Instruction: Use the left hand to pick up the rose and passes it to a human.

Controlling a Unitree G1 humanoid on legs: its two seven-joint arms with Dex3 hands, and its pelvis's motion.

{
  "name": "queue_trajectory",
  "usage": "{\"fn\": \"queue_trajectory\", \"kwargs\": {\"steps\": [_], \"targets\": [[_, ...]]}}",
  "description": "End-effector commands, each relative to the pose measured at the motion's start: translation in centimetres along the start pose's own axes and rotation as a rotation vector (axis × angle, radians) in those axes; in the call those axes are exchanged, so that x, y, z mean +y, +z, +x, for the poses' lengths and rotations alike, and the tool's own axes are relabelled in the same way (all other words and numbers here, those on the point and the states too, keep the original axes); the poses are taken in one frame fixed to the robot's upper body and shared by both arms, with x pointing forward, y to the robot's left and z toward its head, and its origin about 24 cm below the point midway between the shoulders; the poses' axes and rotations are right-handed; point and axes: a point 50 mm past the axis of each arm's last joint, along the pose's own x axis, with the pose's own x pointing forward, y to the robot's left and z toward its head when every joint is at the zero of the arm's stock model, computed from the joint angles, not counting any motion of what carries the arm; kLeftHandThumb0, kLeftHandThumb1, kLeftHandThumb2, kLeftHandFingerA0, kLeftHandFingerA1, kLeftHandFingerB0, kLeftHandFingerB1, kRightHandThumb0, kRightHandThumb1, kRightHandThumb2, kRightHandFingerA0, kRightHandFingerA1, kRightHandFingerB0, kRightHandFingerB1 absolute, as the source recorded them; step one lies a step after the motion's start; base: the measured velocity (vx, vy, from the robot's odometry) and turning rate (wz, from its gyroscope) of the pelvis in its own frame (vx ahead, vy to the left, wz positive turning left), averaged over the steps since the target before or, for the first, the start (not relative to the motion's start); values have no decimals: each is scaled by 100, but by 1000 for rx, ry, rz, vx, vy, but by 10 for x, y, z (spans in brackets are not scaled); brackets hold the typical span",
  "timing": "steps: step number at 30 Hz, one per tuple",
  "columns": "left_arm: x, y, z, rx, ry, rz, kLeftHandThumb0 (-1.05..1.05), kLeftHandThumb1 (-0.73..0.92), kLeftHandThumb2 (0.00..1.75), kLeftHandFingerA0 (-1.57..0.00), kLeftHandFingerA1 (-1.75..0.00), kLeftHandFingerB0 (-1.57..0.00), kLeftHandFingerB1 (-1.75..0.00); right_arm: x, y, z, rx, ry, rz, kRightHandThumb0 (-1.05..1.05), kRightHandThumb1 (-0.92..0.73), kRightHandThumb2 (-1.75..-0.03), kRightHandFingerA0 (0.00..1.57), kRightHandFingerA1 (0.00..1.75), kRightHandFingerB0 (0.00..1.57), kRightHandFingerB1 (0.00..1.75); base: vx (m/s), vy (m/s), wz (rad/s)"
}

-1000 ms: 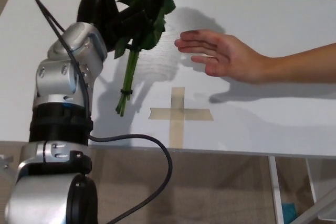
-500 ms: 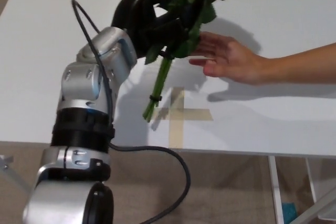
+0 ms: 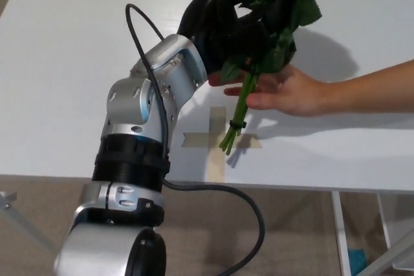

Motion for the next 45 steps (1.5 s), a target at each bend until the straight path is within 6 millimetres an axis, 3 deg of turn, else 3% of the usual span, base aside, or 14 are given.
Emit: {"fn": "queue_trajectory", "kwargs": {"steps": [1, 5, 24, 25, 26, 27, 32, 33, 38, 45], "targets": [[-22, -4, 8, -27, -121, -81, -15, 83, 66, -96, -155, -81, -90, 4, 0, 0, 1, 9, -9, -38, -72, -61, 50, 38, 43, 35, 0, 0, 0], [-28, -11, 9, 16, -212, -77, -15, 83, 66, -97, -152, -85, -89, 5, 0, 0, -7, 14, -16, -38, -72, -61, 48, 37, 42, 35, 0, 0, 0], [-19, -15, 8, 67, -199, -32, -15, 82, 68, -90, -150, -84, -90, 8, 6, 1, -19, 21, -9, -38, -72, -61, 49, 37, 42, 35, 0, 0, 0], [-15, -15, 8, 89, -192, 0, -20, 78, 65, -88, -135, -92, -62, 7, 8, 1, -25, 21, -15, -38, -72, -61, 49, 37, 41, 35, 0, 0, 0], [-12, -15, 7, 99, -191, 14, -26, 74, 63, -95, -103, -84, -48, 7, 9, 1, -27, 21, -15, -38, -72, -61, 49, 38, 41, 35, 0, 0, 0], [-10, -15, 6, 107, -197, 39, -31, 66, 60, -89, -50, -53, -37, 7, 9, 1, -28, 21, -13, -38, -72, -61, 49, 38, 42, 35, 0, 0, 0], [-7, -15, 5, 118, -210, 71, -31, 66, 60, -89, -50, -53, -37, 6, 10, 1, -30, 22, -12, -38, -72, -61, 49, 38, 42, 35, 0, 0, 0], [6, -8, -2, 230, -277, 274, -81, 50, 56, 0, 0, 0, -6, 5, 11, 1, -31, 22, -13, -38, -72, -61, 50, 38, 42, 35, 0, 0, 0], [18, -4, -7, 291, -278, 377, -92, 55, 63, 0, 0, 0, 0, 5, 9, 1, -26, 22, -9, -38, -72, -61, 50, 38, 42, 35, 0, 0, 0], [27, 12, -11, 373, -287, 436, -81, 52, 57, 0, 0, 0, -1, 5, 9, 1, -21, 22, -8, -38, -72, -61, 50, 38, 42, 35, 0, 0, 0]]}}
